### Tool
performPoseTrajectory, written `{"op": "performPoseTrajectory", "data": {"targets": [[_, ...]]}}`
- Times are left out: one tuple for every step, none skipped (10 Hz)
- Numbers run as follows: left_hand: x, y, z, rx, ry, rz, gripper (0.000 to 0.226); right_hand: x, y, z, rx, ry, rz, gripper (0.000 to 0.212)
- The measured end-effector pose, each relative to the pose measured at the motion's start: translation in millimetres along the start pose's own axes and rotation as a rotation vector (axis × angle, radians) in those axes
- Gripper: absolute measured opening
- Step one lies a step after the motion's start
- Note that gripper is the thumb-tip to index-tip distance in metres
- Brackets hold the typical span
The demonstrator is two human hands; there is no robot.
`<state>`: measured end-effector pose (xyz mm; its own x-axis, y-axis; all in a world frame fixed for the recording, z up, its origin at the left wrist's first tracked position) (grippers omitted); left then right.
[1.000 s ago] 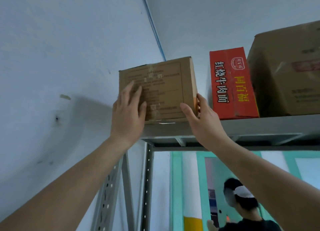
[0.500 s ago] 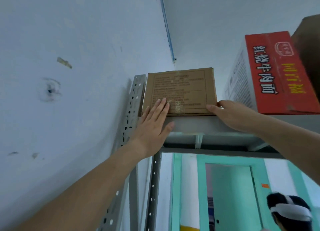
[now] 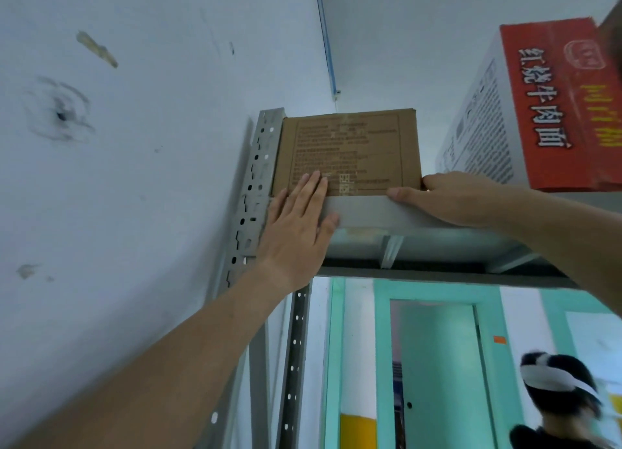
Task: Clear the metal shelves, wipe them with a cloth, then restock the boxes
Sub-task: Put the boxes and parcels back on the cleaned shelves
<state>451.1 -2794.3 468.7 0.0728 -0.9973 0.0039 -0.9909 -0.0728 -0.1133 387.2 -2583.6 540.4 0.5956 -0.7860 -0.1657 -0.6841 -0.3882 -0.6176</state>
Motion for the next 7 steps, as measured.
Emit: {"op": "performPoseTrajectory", "data": {"targets": [[-14.0, 3.9, 9.1, -0.037, -0.028, 0.062, 0.068, -4.2, -0.1, 1.8, -0.085, 0.016, 0.088, 0.083], [-31.1, 4.9, 21.4, -0.069, -0.042, 0.164, 0.062, 2.8, -5.2, 20.4, -0.327, -0.056, 0.173, 0.065], [-52.0, -1.7, 36.2, -0.125, -0.016, 0.332, 0.057, 0.8, -0.9, 48.0, -0.561, -0.114, -0.001, 0.039], [-70.9, -4.7, 53.0, -0.185, 0.048, 0.442, 0.051, 0.8, 20.4, 69.5, -0.644, -0.227, 0.013, 0.045], [-93.3, 1.7, 65.8, -0.183, 0.070, 0.480, 0.047, -4.4, 38.5, 95.5, -0.599, -0.316, 0.031, 0.054], [-117.6, 12.9, 84.8, -0.142, 0.052, 0.549, 0.047, -18.1, 44.4, 134.2, -0.489, -0.374, 0.038, 0.052], [-125.1, 15.2, 101.8, -0.077, -0.132, 0.673, 0.042, -37.9, 35.4, 174.1, -0.353, -0.315, -0.089, 0.050]]}}
Point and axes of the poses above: each hand's wrist, its own z-axis away from the middle knuckle, its own y-axis out of the palm, x = y × z, the point moved 6 cm from there along -z, towards the middle knuckle, and after that the axes turned 8 degrees about -y, right-handed, at the moved point
